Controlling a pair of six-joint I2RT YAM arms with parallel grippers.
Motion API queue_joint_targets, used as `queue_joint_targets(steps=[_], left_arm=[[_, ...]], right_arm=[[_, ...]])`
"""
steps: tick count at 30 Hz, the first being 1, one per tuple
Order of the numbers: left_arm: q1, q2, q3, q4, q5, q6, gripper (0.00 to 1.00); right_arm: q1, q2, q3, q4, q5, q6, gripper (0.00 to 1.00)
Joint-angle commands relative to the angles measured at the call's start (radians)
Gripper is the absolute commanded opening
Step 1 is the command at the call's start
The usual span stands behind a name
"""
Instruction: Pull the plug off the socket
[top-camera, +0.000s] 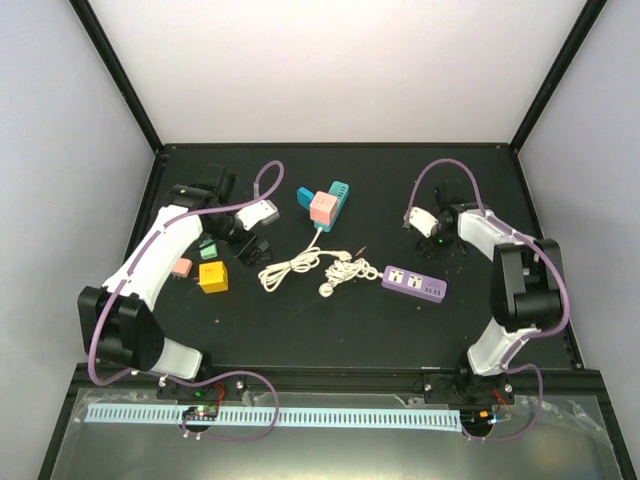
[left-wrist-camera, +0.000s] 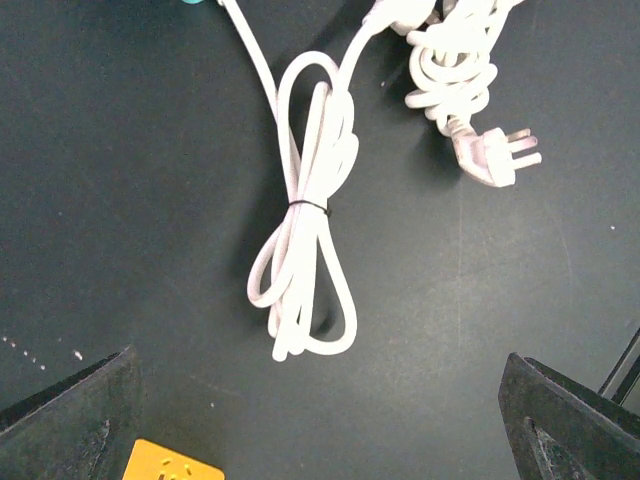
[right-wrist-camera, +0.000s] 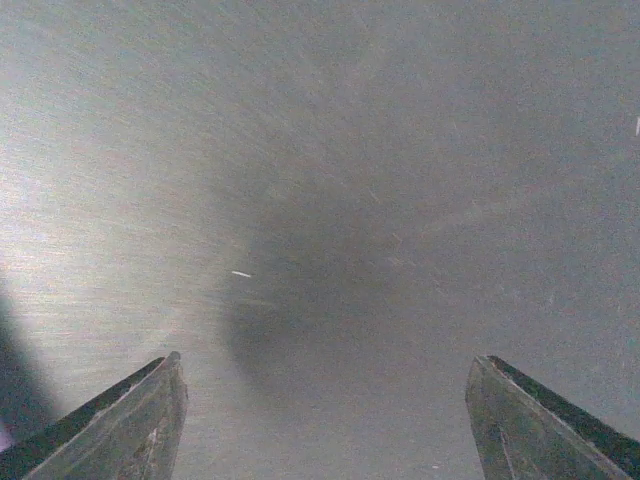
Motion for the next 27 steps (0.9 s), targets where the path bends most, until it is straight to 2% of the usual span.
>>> queue_joint_targets(steps=[1, 6, 14, 21, 27], left_arm=[[-0.013, 0.035, 0.072, 0.024, 0.024, -0.044, 0.99], [-0.014, 0.042, 0.08, 0.016, 0.048, -0.068, 0.99], [-0.014, 0.011, 0.079, -0.003, 0.04, -0.068, 0.99], [-0.019, 0.012, 0.067, -0.017, 0.044, -0.043, 0.99], [-0.074, 0.019, 0.039, -0.009, -0.004, -0.014, 0.97]], right_arm=[[0.086, -0.168, 0.026, -0.12, -0.247, 0.034, 0.8], [0.262, -0.212, 0.045, -0.15, -0.312, 0.115, 0.83], [0.463, -0.097, 0.038, -0.054, -0.172, 0.15, 0.84], [0.481, -0.001, 0.015, 0.005, -0.068, 0.137, 0.83], [0.414, 0.019, -0.019, 0.036, -0.034, 0.121, 0.66]])
